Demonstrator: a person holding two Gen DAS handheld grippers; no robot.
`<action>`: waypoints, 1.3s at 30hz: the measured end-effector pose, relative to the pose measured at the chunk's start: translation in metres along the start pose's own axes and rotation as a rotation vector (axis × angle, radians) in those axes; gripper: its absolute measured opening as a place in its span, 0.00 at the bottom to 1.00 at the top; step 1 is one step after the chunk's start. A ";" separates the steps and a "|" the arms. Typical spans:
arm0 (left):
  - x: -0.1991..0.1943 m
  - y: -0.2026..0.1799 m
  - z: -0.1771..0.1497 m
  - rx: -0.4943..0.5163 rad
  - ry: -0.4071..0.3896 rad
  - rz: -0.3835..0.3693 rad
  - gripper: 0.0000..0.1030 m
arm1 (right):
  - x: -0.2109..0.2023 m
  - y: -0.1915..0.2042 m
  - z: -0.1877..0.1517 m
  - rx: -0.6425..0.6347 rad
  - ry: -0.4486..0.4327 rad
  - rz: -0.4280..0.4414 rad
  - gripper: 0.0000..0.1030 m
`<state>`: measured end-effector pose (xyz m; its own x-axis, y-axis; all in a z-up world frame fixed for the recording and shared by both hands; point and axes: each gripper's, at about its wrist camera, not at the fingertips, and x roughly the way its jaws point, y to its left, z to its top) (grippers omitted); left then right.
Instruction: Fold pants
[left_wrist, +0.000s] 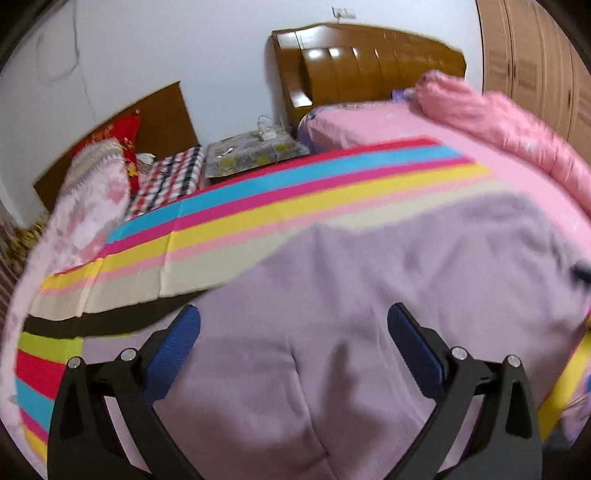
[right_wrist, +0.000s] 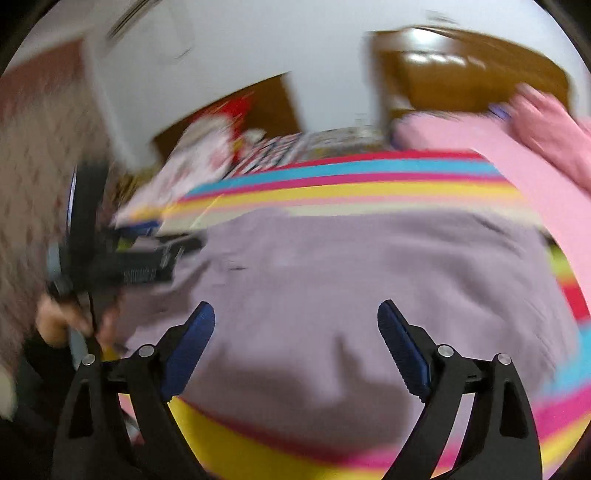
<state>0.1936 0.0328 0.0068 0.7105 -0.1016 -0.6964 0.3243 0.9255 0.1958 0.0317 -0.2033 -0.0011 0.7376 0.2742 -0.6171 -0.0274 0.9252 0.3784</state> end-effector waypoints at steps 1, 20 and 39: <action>0.000 -0.004 -0.008 0.000 0.013 0.030 0.98 | -0.011 -0.019 -0.004 0.062 -0.004 -0.004 0.84; 0.005 0.048 -0.081 -0.281 0.100 -0.034 0.99 | 0.019 -0.114 -0.009 0.363 0.159 -0.053 0.81; 0.006 0.054 -0.082 -0.287 0.084 -0.057 0.99 | 0.028 -0.128 -0.018 0.384 0.099 -0.037 0.34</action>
<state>0.1635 0.1118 -0.0434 0.6380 -0.1370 -0.7577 0.1643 0.9856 -0.0398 0.0438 -0.3089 -0.0794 0.6644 0.2838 -0.6914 0.2661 0.7746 0.5737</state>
